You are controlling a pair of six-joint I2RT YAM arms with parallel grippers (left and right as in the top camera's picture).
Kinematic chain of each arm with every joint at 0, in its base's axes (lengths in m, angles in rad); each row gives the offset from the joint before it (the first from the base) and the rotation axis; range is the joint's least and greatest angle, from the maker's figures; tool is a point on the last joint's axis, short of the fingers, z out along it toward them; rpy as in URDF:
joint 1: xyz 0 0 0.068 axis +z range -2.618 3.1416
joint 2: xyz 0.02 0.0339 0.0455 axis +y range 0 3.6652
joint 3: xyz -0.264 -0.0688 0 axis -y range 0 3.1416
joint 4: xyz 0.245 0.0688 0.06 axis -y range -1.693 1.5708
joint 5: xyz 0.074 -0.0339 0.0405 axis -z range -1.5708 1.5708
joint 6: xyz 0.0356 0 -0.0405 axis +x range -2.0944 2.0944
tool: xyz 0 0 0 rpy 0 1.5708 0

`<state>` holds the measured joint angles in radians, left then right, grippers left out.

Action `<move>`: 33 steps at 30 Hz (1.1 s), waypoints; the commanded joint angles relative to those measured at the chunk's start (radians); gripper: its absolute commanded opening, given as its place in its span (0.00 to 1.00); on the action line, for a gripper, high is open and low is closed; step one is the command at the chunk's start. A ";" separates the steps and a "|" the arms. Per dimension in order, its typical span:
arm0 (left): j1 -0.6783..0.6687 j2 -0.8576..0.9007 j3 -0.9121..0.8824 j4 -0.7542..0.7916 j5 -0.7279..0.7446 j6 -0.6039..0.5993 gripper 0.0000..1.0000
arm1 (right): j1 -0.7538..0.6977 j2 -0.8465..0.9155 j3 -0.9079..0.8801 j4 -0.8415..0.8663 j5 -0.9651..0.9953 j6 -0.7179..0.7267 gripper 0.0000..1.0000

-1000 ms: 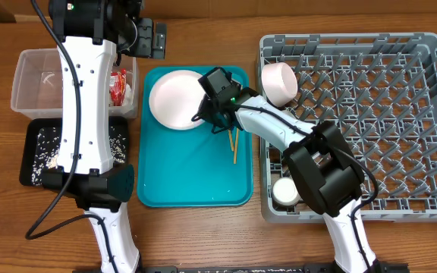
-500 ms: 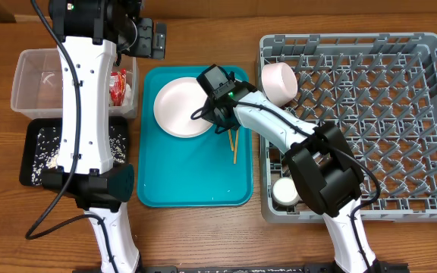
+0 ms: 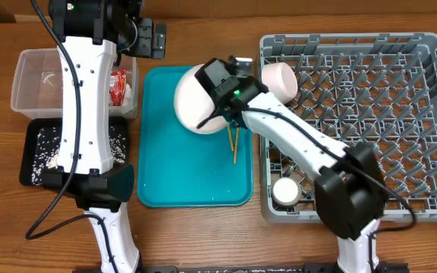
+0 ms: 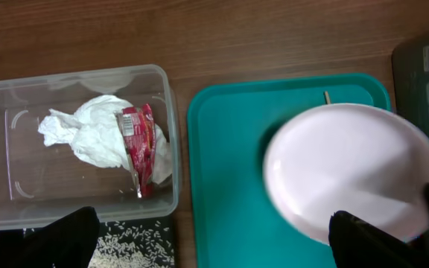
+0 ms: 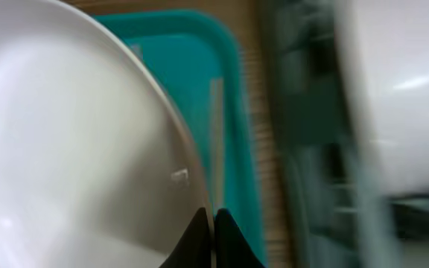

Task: Sort waste into correct bins and load items into the dishwasher
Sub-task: 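Move the right gripper to the pink plate and grasp its rim, then carry the pink plate to the dish rack and stand it upright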

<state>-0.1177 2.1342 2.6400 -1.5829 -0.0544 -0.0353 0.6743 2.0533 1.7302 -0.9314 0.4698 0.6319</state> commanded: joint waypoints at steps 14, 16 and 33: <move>0.000 -0.010 0.018 0.001 -0.008 -0.013 1.00 | -0.069 -0.406 0.025 -0.187 0.808 -0.065 0.04; 0.000 -0.010 0.018 0.001 -0.008 -0.013 1.00 | -0.124 -0.402 0.009 -0.227 0.830 -0.102 0.04; 0.000 -0.010 0.018 0.001 -0.008 -0.013 1.00 | -0.289 -0.243 -0.193 0.108 0.785 -0.438 0.04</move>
<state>-0.1177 2.1342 2.6400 -1.5826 -0.0547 -0.0353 0.4141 1.7859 1.5425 -0.8368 1.2549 0.2256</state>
